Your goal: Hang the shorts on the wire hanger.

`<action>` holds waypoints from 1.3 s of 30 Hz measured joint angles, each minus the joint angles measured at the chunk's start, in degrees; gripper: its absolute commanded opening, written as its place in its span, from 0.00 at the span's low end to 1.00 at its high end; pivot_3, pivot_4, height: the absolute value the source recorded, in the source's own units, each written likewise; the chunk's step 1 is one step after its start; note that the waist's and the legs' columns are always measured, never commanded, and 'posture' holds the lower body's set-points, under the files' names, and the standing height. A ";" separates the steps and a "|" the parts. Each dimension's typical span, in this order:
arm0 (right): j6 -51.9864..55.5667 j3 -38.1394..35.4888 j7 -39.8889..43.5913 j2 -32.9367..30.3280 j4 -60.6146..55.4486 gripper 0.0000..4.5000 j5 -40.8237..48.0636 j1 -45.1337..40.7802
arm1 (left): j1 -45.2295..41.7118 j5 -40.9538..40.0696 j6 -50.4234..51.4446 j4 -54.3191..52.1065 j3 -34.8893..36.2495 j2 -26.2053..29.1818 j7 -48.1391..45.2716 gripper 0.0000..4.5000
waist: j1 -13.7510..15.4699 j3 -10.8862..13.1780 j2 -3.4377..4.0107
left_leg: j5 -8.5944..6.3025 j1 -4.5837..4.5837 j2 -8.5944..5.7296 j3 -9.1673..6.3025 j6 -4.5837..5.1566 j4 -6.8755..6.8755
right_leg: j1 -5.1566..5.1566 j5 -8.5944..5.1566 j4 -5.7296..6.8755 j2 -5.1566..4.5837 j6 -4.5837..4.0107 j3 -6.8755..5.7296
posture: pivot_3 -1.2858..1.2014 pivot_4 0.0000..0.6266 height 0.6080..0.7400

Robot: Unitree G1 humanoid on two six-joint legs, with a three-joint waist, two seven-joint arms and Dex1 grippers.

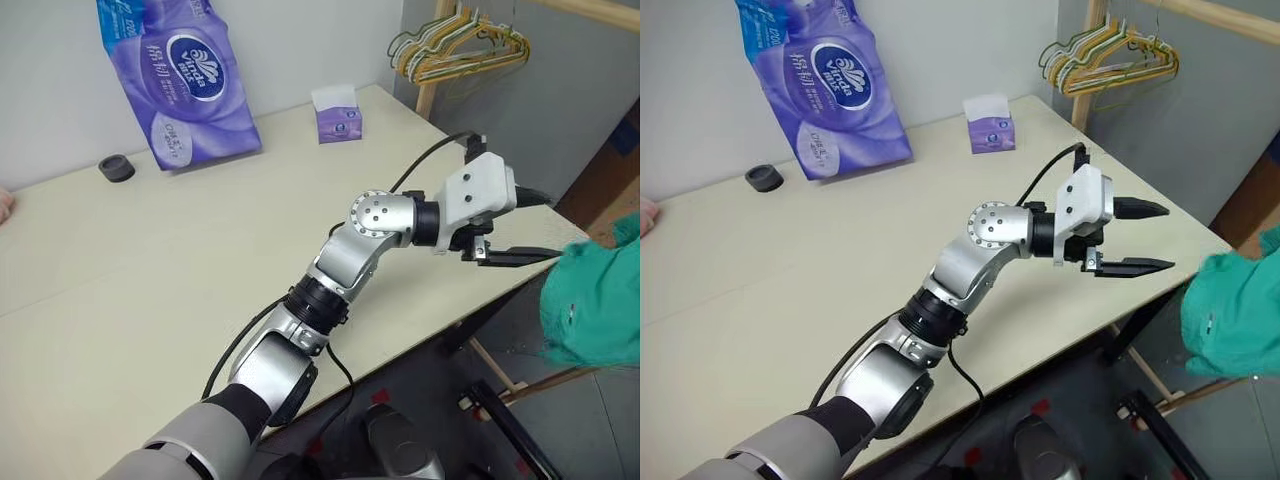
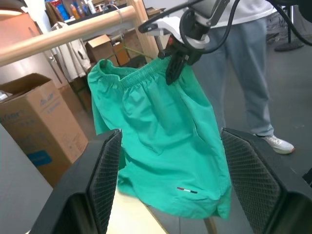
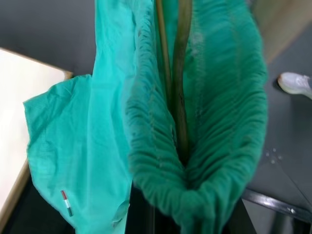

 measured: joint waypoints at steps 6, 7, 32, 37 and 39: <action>-0.28 3.21 8.58 -0.28 2.16 0.00 -6.02 -2.05 | -0.94 -1.19 2.09 0.00 0.00 -0.93 -1.21 0.76 | 0.07 0.05 -0.03 | -0.10 0.04 0.00 0.14 0.00 0.03 | 0.00 0.01 -0.01 0.00 0.10 0.16 | 0.34 0.31 1.00; 0.01 3.21 9.15 -0.25 2.05 0.00 -6.46 -2.34 | -1.25 -1.35 2.54 0.00 0.00 -0.99 -1.34 0.76 | 0.07 0.05 -0.03 | -0.10 0.04 0.00 0.16 0.01 0.03 | -0.01 0.01 -0.01 0.00 0.11 0.19 | 0.34 0.30 1.00; 12.30 -16.19 9.24 6.82 -27.45 1.00 -17.10 3.69 | -4.44 -2.48 0.07 2.72 -0.04 -1.55 -1.64 0.77 | -0.29 0.04 -0.01 | -0.40 0.07 0.03 0.60 0.09 0.02 | -0.20 -0.06 0.01 0.02 0.37 0.68 | 0.32 0.26 1.00; 12.29 -19.38 9.18 7.16 -44.59 1.00 -18.16 9.16 | -4.43 -2.44 -0.10 3.32 -0.09 -1.54 -1.77 0.77 | -0.81 0.04 -0.02 | -0.41 0.03 0.04 0.63 0.09 0.04 | -0.26 -0.06 0.03 0.03 0.39 0.70 | 0.33 0.25 1.00; 12.27 -19.75 9.07 7.40 -49.71 1.00 -18.97 9.42 | -4.43 -2.44 -0.07 3.36 -0.10 -1.52 -2.07 0.77 | -1.00 0.04 -0.02 | -0.41 0.02 0.04 0.63 0.09 0.04 | -0.27 -0.05 0.02 0.03 0.39 0.69 | 0.34 0.24 1.00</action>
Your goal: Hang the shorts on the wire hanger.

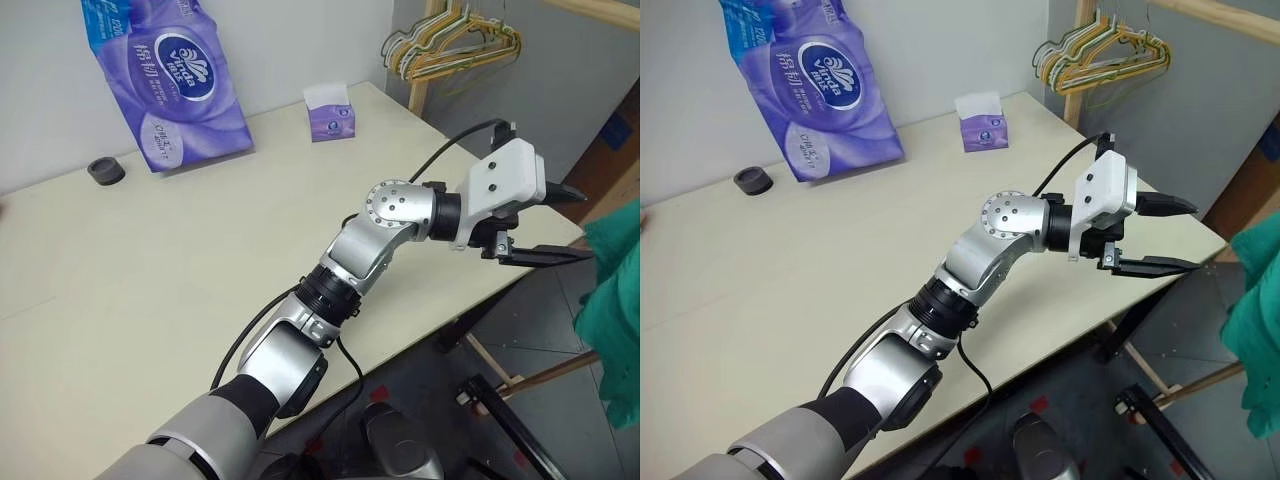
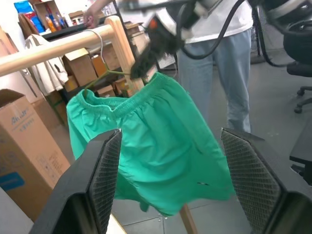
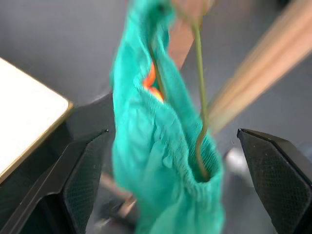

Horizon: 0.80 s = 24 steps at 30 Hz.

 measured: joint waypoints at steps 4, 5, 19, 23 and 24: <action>-0.39 2.06 -0.21 3.09 -8.67 1.00 -1.19 -2.78 | 0.20 0.00 0.23 -0.10 0.00 0.19 -0.41 0.77 | -0.43 0.00 0.00 | 0.00 -0.02 0.00 0.00 0.00 0.01 | -0.03 0.01 0.01 -0.01 0.01 0.03 | 0.34 0.23 1.00; -0.99 3.51 -0.23 4.97 -11.39 1.00 -1.08 -3.86 | 0.66 0.11 0.29 -0.40 0.04 0.42 -0.33 0.77 | -0.55 -0.01 -0.02 | -0.01 -0.02 0.04 0.00 0.00 0.02 | -0.03 0.01 0.02 0.00 0.02 0.03 | 0.34 0.23 1.00; -43.76 34.98 -0.17 44.23 -25.18 1.00 -8.13 3.96 | 23.25 12.05 11.04 -14.63 9.21 14.37 28.32 0.77 | 5.01 -1.29 -0.35 | 0.07 -0.21 0.23 -0.28 -0.27 0.20 | -0.67 0.56 0.42 -0.11 -0.24 -0.11 | 0.45 0.12 1.00; -55.17 42.30 0.38 50.84 -15.14 1.00 -11.75 2.31 | 30.82 16.87 13.34 -17.85 18.29 14.56 45.19 0.77 | 9.11 -1.75 -0.37 | 0.10 -0.26 0.16 -0.30 -0.33 0.21 | -0.76 0.69 0.43 -0.20 -0.44 -0.16 | 0.48 0.09 1.00; -58.45 43.65 0.42 52.50 -11.56 1.00 -13.13 0.92 | 34.21 18.03 13.57 -20.15 20.05 14.60 48.66 0.77 | 10.57 -1.94 -0.50 | 0.14 -0.27 0.17 -0.32 -0.39 0.20 | -0.79 0.70 0.42 -0.22 -0.45 -0.21 | 0.49 0.09 1.00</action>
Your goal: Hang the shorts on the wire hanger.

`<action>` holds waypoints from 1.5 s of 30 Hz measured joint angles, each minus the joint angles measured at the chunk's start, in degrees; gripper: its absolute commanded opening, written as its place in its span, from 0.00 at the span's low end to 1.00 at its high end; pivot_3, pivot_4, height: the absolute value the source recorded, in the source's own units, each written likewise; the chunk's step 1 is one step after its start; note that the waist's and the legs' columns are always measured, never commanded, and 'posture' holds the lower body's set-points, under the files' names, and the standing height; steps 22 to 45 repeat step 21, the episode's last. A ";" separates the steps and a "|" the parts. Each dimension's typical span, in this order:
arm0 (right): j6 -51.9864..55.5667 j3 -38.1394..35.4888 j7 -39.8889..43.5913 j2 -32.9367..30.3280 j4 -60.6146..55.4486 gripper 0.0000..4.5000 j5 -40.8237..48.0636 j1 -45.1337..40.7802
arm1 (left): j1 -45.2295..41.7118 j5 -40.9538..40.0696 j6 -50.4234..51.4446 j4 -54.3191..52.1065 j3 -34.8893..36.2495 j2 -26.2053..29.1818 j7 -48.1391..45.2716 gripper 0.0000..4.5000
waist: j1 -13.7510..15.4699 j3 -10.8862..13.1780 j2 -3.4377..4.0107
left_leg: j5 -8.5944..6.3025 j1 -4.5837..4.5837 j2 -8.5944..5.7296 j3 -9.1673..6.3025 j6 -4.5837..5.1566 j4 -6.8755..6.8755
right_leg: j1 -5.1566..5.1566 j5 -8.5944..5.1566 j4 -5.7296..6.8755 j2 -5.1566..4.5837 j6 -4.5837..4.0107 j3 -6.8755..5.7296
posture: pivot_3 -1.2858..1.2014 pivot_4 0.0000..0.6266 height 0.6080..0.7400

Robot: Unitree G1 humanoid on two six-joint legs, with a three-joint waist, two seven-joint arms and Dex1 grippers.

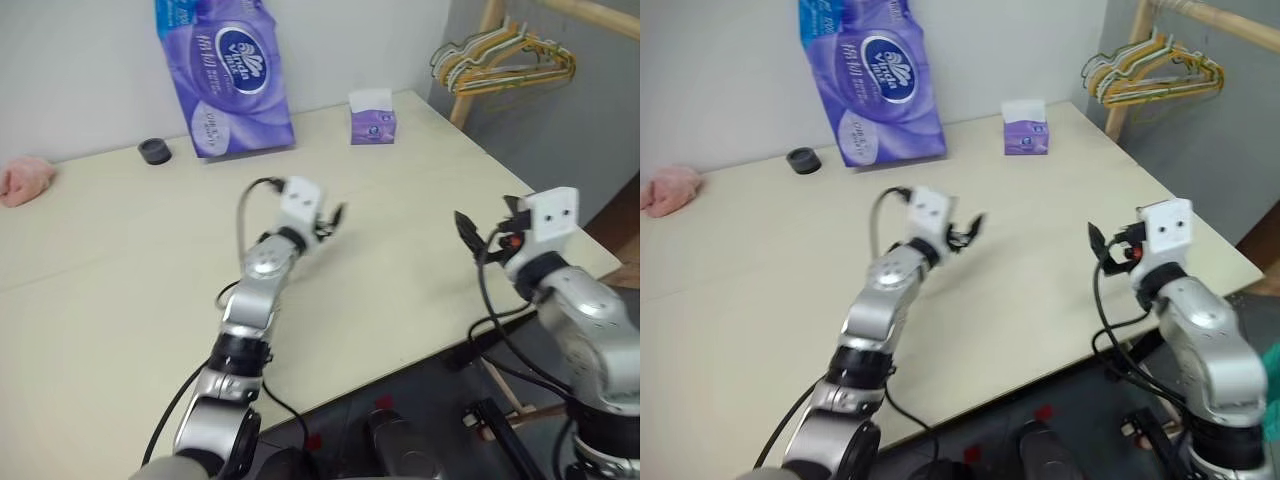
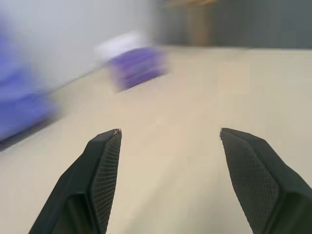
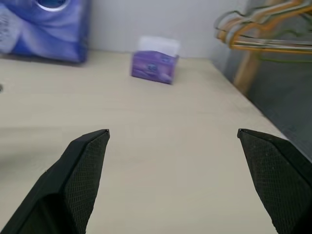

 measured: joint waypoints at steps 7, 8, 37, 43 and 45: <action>-11.72 6.98 0.83 8.16 15.23 1.00 -4.78 -2.95 | 11.11 2.56 2.90 -7.60 4.02 -2.22 10.24 0.77 | 9.40 -0.99 -0.74 | 0.22 -0.46 -0.01 -0.34 -0.38 0.02 | -0.39 0.16 -0.08 -0.08 -0.28 -0.50 | 0.54 0.08 1.00; -12.54 7.50 0.85 9.08 16.87 1.00 -5.00 -2.96 | 11.78 2.20 2.90 -8.07 4.40 -2.23 10.54 0.77 | 10.39 -1.15 -0.79 | 0.26 -0.66 -0.01 -0.38 -0.46 0.04 | -0.56 0.21 -0.08 -0.08 -0.36 -0.55 | 0.55 0.08 1.00; -20.14 7.65 1.80 12.22 26.67 1.00 -6.74 -3.37 | 9.92 -1.92 3.06 -7.16 5.25 -1.02 8.88 0.77 | 14.29 -1.67 -0.86 | 1.01 -0.95 -0.03 -1.22 -0.84 0.01 | -0.68 0.64 0.19 -0.02 -1.08 -1.64 | 0.57 0.09 1.00; -20.14 7.65 1.80 12.22 26.67 1.00 -6.74 -3.37 | 9.92 -1.92 3.06 -7.16 5.25 -1.02 8.88 0.77 | 14.29 -1.67 -0.86 | 1.01 -0.95 -0.03 -1.22 -0.84 0.01 | -0.68 0.64 0.19 -0.02 -1.08 -1.64 | 0.57 0.09 1.00; -20.14 7.65 1.80 12.22 26.67 1.00 -6.74 -3.37 | 9.92 -1.92 3.06 -7.16 5.25 -1.02 8.88 0.77 | 14.29 -1.67 -0.86 | 1.01 -0.95 -0.03 -1.22 -0.84 0.01 | -0.68 0.64 0.19 -0.02 -1.08 -1.64 | 0.57 0.09 1.00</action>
